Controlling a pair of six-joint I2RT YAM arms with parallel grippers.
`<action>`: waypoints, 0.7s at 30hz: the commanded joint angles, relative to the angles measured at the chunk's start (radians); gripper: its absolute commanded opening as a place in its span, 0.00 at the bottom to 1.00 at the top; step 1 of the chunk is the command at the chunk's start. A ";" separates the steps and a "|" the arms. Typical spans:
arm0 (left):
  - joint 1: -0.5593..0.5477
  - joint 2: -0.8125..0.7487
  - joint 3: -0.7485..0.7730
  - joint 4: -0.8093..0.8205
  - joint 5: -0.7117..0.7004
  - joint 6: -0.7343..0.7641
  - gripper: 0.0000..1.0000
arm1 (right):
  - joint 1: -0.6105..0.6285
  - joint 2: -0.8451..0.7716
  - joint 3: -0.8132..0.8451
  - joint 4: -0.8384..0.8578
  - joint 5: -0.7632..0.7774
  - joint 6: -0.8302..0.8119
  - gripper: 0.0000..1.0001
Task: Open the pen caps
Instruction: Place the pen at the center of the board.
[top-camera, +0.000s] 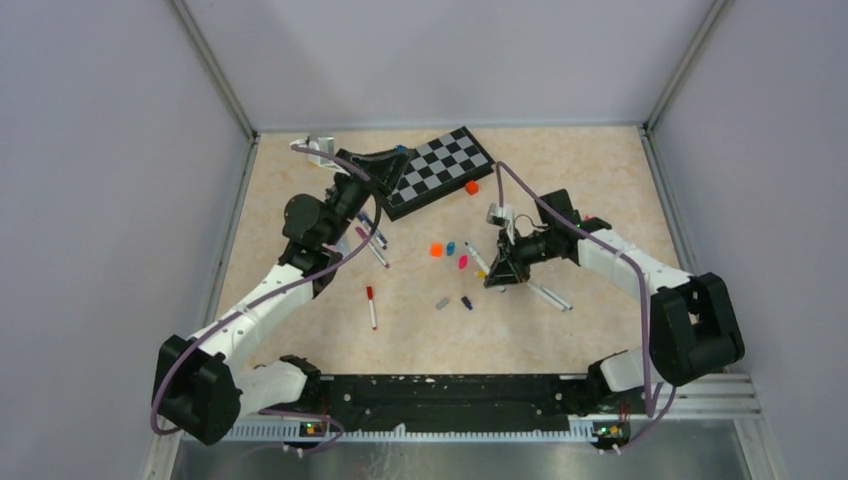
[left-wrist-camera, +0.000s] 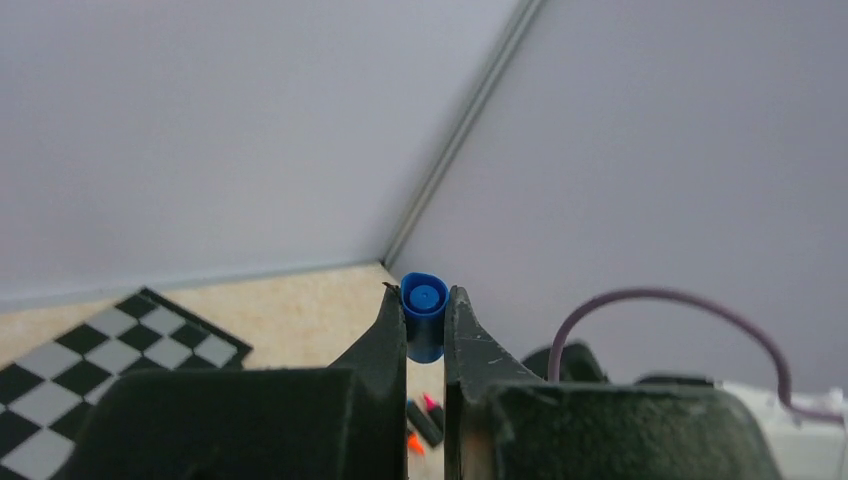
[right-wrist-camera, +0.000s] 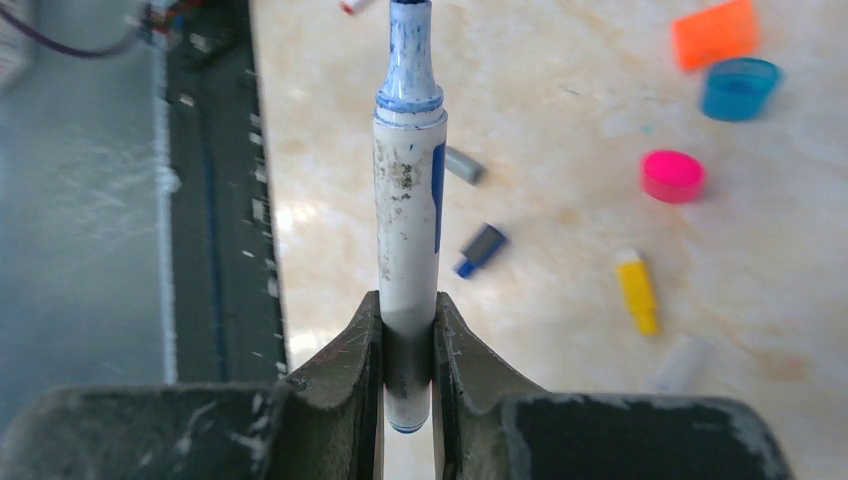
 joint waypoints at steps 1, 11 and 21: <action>0.004 -0.018 -0.103 -0.055 0.242 0.003 0.00 | -0.040 -0.067 0.063 -0.237 0.334 -0.336 0.00; -0.040 -0.061 -0.276 -0.248 0.381 -0.003 0.00 | -0.294 -0.089 0.030 -0.344 0.514 -0.380 0.00; -0.247 -0.028 -0.291 -0.347 0.234 0.068 0.00 | -0.332 -0.086 -0.026 -0.329 0.726 -0.355 0.00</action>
